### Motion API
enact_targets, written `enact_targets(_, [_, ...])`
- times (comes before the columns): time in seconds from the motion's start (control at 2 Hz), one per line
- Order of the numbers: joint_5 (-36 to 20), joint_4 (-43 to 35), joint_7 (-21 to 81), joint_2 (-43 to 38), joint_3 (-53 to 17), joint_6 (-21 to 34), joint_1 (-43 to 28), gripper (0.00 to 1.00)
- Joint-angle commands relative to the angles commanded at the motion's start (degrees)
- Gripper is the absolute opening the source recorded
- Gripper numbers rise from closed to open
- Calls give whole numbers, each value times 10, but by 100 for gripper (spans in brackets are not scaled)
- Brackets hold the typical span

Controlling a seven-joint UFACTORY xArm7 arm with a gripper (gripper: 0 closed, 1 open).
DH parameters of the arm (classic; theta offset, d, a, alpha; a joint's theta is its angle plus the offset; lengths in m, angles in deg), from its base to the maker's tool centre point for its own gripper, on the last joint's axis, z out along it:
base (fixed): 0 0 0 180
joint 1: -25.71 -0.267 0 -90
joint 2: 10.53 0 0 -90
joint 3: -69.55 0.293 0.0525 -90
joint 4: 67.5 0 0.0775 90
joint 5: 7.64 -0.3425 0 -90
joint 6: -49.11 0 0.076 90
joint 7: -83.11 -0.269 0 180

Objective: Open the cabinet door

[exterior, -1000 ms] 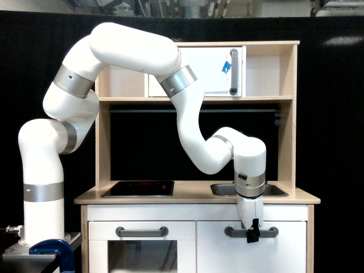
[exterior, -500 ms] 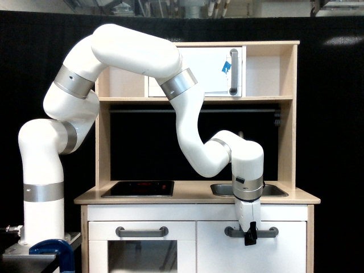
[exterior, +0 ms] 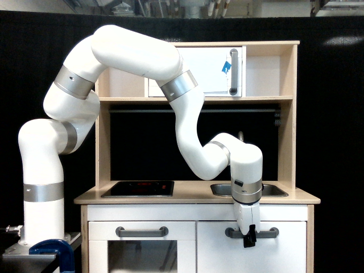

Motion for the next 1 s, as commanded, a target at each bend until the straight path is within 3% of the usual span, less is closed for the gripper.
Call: enact_targets(1.0, [9, 1, -8, 11, 1, 11, 7, 0])
